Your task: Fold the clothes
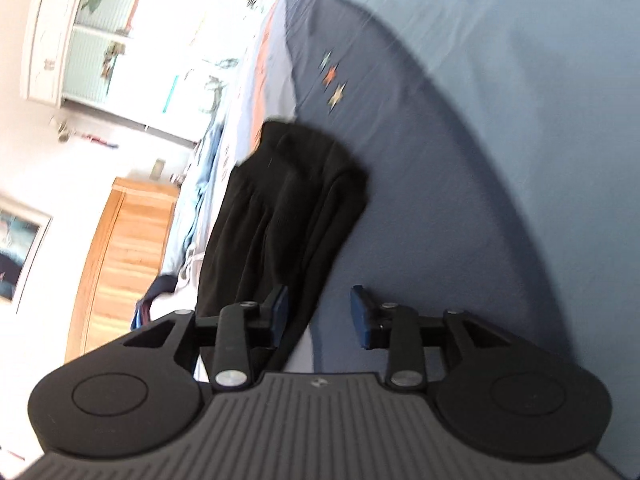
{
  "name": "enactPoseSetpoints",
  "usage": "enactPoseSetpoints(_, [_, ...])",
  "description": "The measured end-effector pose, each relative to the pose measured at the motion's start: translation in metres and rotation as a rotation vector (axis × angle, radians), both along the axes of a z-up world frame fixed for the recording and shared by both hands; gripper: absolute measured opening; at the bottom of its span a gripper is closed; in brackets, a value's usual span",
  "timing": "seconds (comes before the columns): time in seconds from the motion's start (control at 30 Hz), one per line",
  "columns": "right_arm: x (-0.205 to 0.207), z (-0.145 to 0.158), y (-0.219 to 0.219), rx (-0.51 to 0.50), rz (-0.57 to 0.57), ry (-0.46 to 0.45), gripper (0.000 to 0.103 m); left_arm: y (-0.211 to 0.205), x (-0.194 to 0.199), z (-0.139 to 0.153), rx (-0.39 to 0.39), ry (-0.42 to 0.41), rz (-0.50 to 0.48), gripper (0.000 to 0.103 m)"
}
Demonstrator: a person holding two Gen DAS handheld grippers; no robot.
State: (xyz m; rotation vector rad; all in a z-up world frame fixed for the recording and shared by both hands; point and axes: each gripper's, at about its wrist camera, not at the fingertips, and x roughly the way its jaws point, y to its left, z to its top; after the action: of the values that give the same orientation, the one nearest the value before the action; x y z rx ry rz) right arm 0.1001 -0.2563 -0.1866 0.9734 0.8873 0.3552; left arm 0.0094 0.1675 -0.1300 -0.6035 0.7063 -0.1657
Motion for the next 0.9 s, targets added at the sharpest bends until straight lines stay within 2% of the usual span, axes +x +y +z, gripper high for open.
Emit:
enactPoseSetpoints(0.1, [0.019,0.002,-0.01,-0.013,0.004,-0.014,0.062,0.014,0.019,-0.012,-0.094,0.047,0.06,0.102])
enactPoseSetpoints(0.33, [0.064,0.008,-0.033,-0.043,0.014,-0.047,0.067,0.034,0.055,-0.043,-0.302,0.115,0.124,0.102])
enactPoseSetpoints(0.47, [0.075,0.008,-0.033,-0.036,0.039,-0.055,0.068,0.033,0.062,-0.053,-0.333,0.12,0.135,0.102])
enactPoseSetpoints(0.6, [0.081,0.003,-0.033,0.01,0.07,-0.061,0.068,0.034,0.066,-0.059,-0.36,0.089,0.134,0.102])
enactPoseSetpoints(0.73, [0.088,0.001,-0.037,0.039,0.106,-0.06,0.069,0.032,0.076,-0.064,-0.378,0.059,0.081,0.102])
enactPoseSetpoints(0.9, [0.1,0.005,-0.041,0.017,0.144,-0.051,0.069,0.024,0.094,-0.065,-0.388,0.07,0.011,0.102])
